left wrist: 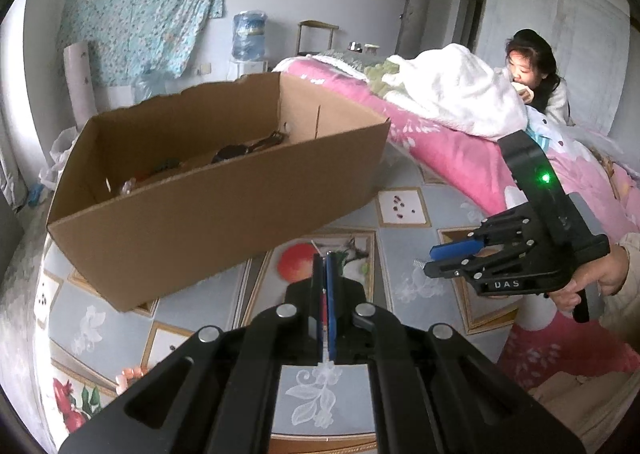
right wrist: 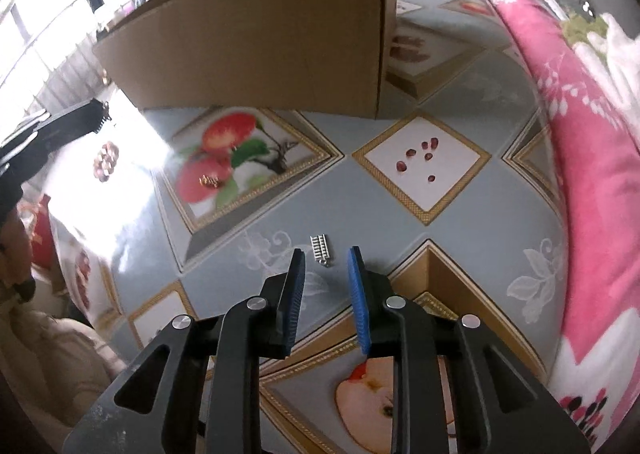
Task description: Organize jewelry
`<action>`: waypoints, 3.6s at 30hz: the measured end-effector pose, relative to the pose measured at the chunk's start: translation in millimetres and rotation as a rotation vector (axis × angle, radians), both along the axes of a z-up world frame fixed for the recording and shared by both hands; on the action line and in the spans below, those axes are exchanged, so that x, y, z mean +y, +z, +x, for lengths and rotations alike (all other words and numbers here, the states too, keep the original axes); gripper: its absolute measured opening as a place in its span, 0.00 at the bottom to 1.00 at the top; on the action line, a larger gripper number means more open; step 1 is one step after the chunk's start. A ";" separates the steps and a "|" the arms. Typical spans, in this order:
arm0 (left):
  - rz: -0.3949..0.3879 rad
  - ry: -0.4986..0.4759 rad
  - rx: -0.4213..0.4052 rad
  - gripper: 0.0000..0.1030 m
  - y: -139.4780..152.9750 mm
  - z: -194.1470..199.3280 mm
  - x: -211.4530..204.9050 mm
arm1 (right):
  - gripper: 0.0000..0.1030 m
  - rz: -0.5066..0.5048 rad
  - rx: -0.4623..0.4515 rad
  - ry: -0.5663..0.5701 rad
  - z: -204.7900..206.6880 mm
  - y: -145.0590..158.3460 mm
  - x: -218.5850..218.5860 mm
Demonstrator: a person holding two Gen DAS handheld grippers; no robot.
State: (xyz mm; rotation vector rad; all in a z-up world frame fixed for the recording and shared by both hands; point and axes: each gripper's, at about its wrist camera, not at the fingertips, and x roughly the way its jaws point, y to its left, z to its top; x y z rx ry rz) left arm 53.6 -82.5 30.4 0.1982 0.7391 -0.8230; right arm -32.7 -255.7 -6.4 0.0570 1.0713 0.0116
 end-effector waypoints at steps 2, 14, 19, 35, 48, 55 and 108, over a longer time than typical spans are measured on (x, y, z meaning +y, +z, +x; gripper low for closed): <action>0.003 0.004 0.007 0.01 -3.2 0.1 2.0 | 0.12 -0.029 0.001 0.014 2.3 -1.2 4.6; -0.024 0.023 -0.013 0.01 7.5 -0.3 16.7 | 0.00 0.011 -0.089 -0.016 -5.9 29.7 3.4; -0.050 0.028 -0.045 0.01 24.5 1.1 21.0 | 0.00 0.041 -0.190 -0.019 -9.6 69.9 -1.6; -0.159 0.059 -0.073 0.01 87.7 75.6 29.8 | 0.00 0.161 -0.431 0.165 79.6 159.4 -2.9; 0.032 0.193 0.248 0.01 28.0 193.6 9.6 | 0.02 0.085 -0.206 0.169 174.1 108.5 -2.7; -0.017 0.244 0.321 0.02 20.0 210.9 21.6 | 0.12 0.103 -0.228 0.119 165.8 108.5 -19.0; 0.238 0.497 0.373 0.78 -58.9 15.2 118.6 | 0.85 -0.057 0.058 -0.126 25.2 -6.5 72.2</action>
